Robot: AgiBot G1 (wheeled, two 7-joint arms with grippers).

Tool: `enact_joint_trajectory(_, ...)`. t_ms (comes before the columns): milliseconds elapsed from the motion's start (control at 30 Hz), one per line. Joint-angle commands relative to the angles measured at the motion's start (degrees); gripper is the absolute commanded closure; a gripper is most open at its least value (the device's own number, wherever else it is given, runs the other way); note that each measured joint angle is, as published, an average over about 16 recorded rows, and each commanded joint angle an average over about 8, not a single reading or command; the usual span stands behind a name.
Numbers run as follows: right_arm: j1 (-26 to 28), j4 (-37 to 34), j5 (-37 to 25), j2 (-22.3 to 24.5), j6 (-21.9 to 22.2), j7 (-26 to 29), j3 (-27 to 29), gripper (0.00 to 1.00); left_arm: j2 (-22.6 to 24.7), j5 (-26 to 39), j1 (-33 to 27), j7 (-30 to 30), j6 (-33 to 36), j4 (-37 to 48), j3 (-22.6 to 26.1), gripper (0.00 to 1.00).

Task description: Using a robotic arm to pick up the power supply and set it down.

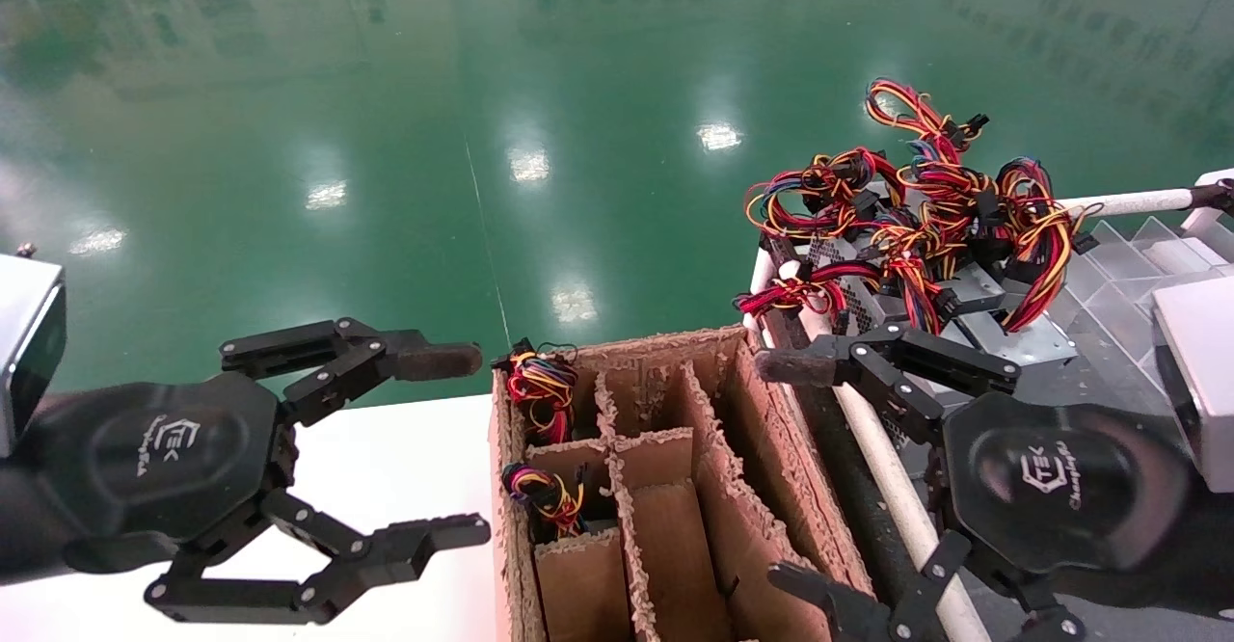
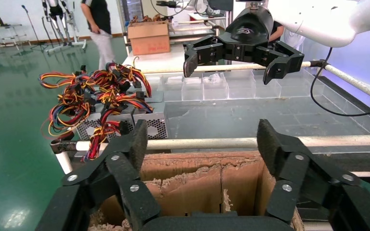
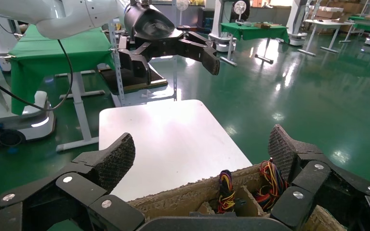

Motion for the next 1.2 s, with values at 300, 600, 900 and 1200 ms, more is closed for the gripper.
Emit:
enact_joint_trajectory(300, 0.23, -0.21, -1.05, -0.4, 0.7, 0.04, -0.42, 0.0, 0.0, 0.0, 0.0, 0.0, 0.0, 0.0, 0.0, 1.0)
enact_joint_trajectory(600, 4.89, -1.92, -11.42, -5.13, 3.51, 2.75, -6.16, 0.0, 0.0, 0.0, -0.01, 0.0, 0.01, 0.01, 0.01, 1.0)
enact_joint_trajectory(900, 13.67, -10.18, -24.49, -15.79, 3.02, 6.71, -15.27, 0.0, 0.0, 0.0, -0.01, 0.01, 0.01, 0.01, 0.01, 1.0)
enact_joint_trajectory(1200, 20.48, -23.6, -31.5, -25.88, 1.26, 3.21, -20.64, 0.0, 0.0, -0.01, -0.01, 0.01, 0.01, 0.01, 0.01, 1.0)
